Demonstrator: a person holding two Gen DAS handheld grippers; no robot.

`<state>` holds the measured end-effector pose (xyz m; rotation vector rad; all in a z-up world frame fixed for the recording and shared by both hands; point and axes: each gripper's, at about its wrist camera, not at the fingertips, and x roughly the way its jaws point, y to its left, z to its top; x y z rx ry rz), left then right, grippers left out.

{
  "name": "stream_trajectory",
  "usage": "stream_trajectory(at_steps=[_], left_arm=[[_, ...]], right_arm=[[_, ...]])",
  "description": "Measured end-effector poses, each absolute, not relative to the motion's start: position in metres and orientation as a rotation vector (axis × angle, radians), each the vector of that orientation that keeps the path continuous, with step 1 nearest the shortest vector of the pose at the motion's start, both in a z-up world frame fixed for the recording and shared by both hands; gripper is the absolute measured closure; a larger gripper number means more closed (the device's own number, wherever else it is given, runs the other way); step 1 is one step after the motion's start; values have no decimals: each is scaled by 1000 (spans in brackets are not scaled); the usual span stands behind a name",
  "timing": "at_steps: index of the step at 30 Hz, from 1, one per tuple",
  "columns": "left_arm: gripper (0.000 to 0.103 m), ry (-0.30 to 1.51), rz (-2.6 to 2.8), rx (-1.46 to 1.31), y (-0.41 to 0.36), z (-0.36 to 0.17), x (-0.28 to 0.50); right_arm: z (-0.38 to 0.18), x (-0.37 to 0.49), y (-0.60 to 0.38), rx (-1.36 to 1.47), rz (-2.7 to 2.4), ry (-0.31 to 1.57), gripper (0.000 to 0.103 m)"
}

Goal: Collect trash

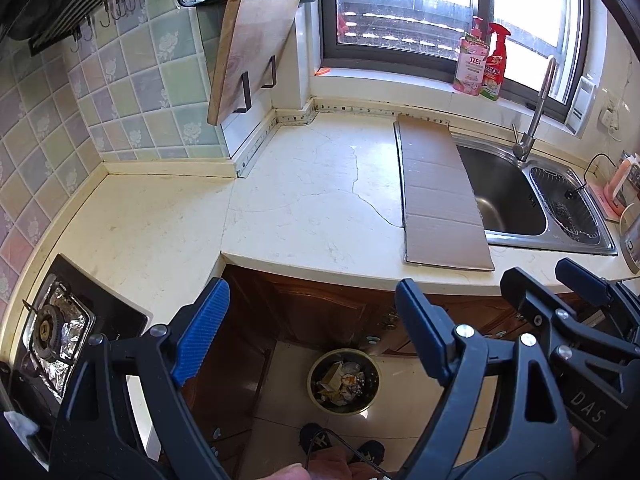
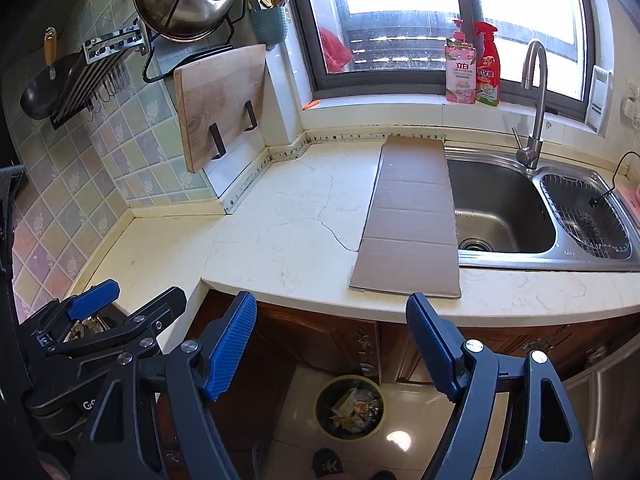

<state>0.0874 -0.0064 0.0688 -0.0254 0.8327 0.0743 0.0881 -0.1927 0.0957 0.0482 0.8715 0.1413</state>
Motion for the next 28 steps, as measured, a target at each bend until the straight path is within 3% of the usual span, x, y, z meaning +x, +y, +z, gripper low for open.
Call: stream_trajectory(at_steps=[28], left_arm=[[20, 842, 81, -37, 8, 64, 95]], right_arm=[[92, 101, -190, 20, 143, 866, 24]])
